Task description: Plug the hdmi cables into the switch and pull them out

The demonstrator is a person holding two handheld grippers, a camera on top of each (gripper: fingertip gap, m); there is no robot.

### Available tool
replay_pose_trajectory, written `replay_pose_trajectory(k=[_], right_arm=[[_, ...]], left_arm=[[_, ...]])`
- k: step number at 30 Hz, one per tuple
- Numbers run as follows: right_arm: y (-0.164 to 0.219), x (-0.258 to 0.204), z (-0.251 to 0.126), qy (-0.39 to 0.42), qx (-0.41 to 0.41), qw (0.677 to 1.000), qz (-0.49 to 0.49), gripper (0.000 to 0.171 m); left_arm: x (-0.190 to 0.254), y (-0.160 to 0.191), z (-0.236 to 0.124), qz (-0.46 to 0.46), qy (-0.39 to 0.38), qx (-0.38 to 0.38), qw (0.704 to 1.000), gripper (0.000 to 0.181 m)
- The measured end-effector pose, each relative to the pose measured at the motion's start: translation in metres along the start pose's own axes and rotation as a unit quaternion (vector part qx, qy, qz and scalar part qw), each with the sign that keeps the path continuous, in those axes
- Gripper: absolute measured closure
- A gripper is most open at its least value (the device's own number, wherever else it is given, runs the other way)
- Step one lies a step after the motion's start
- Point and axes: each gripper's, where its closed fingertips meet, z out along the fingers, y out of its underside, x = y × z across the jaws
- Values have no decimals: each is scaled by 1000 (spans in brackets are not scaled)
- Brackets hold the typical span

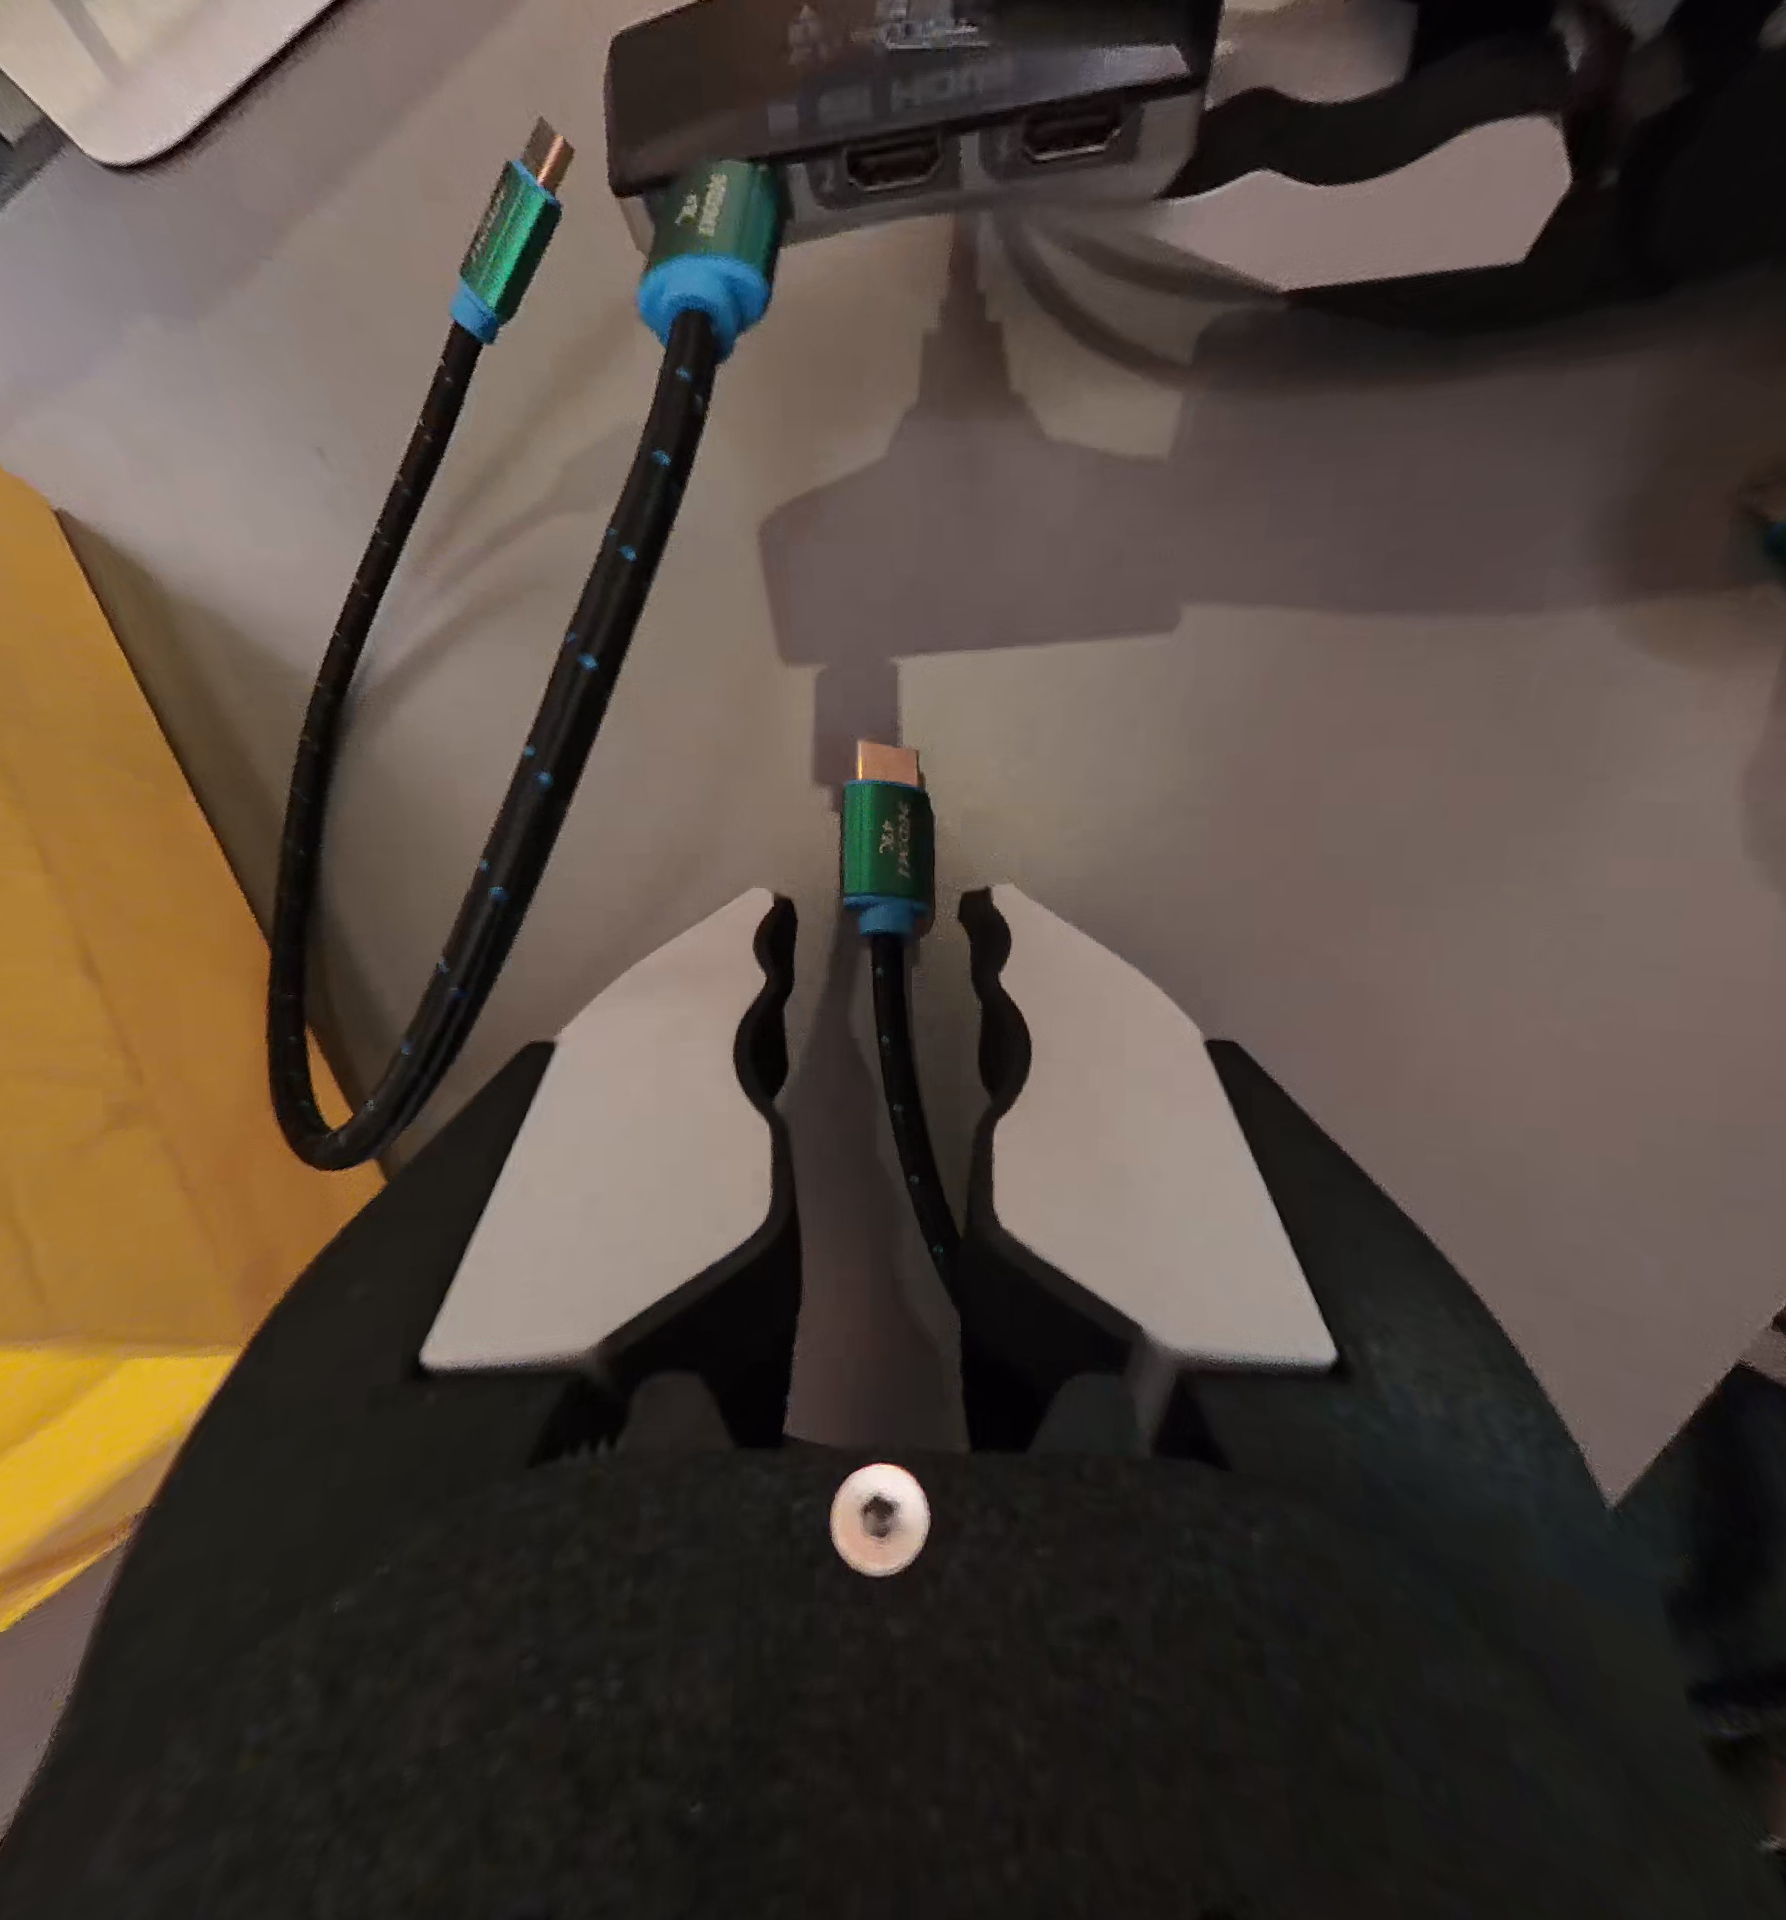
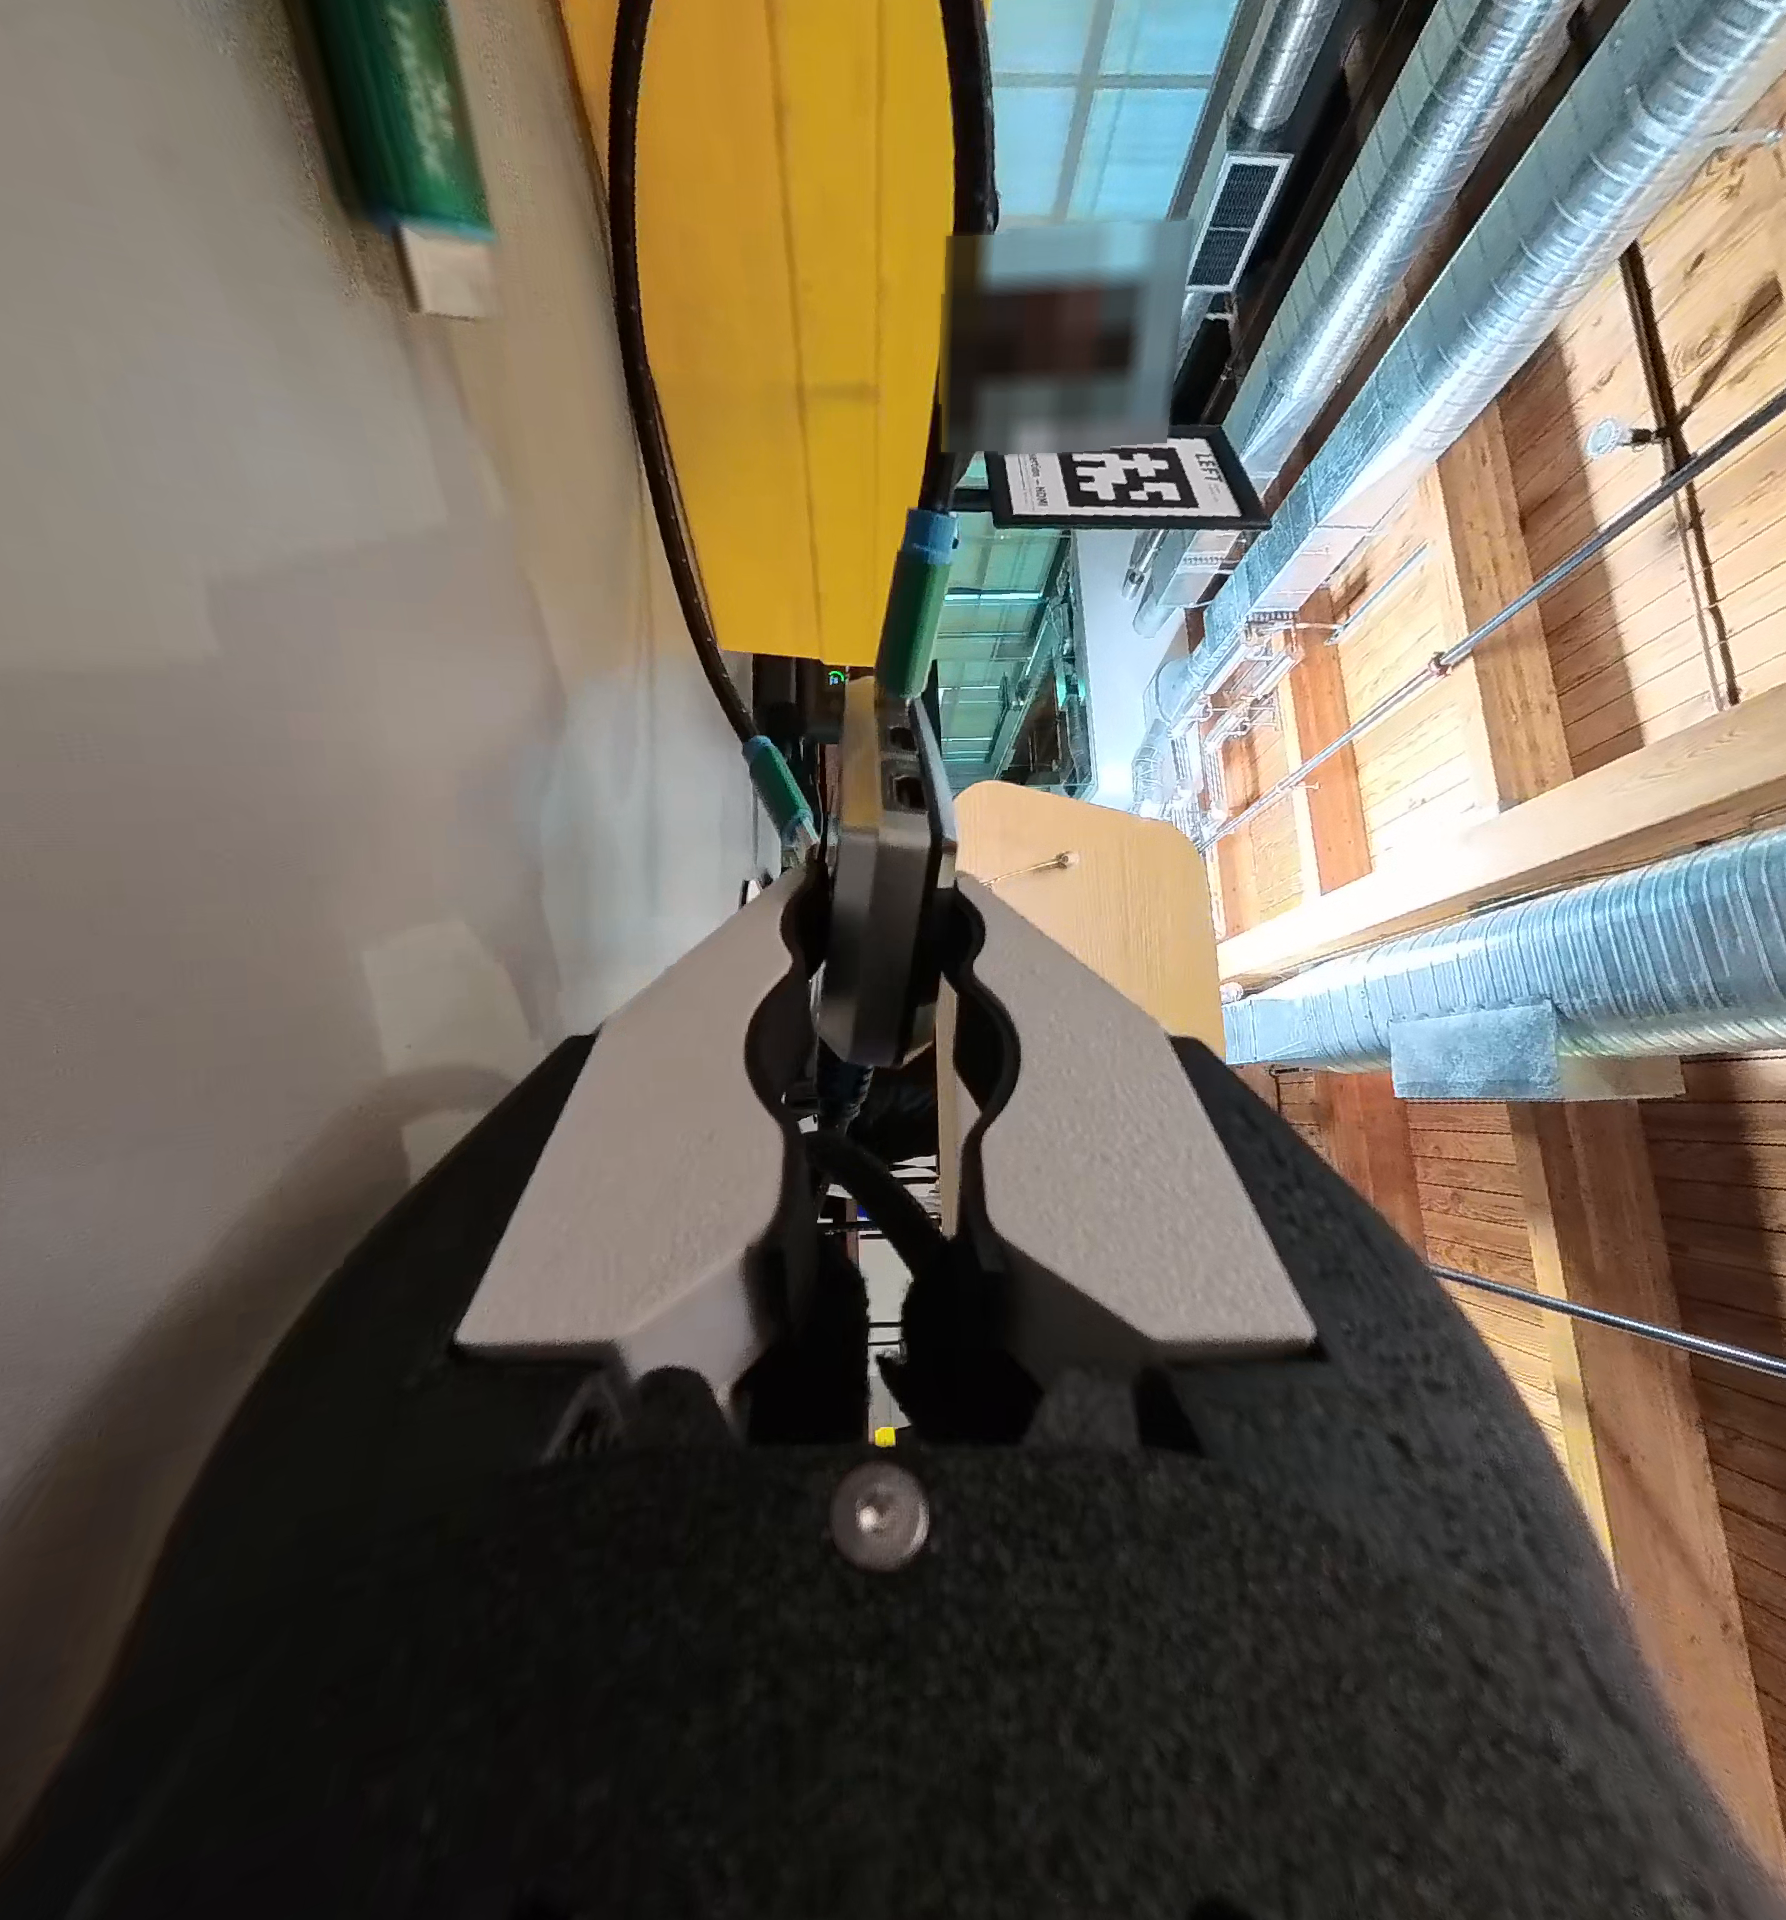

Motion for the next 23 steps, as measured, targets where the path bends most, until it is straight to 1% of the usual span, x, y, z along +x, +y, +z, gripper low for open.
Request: replay_pose_trajectory(k=[1,4,6,9,12,14,16,17,20,22,23], right_arm=[[0,0,0,0,0,1000,1,151],[-1,-1,0,-2,0,1000,2,151],[-1,-1,0,-3,1,1000,2,151],[-1,0,0,-3,1,1000,3,151],[-2,0,1,-2,2,1000,8,151],[-3,0,2,-4,2,1000,9,151],[-3,-1,2,-5,2,1000,6,151],[-2,-1,1,-5,2,1000,5,151],[-3,-1,1,-4,2,1000,4,151],[-3,0,1,-1,3,1000,2,151],[-4,0,1,1,4,1000,0,151]], left_arm=[[1,2,0,14,-1,-5,1000,147],[8,12,0,21,24,-33,999,145],[10,20,-7,4,33,-46,998,147],[6,30,-15,-37,25,-48,998,150],[3,33,-8,-64,24,-44,997,150],[5,37,1,-56,29,-54,997,153],[10,35,5,-43,38,-36,998,172],[12,35,5,-26,38,-28,999,175],[13,36,4,25,15,-39,999,174],[21,35,1,16,42,-42,998,174],[26,29,-2,-6,67,-28,997,174]])
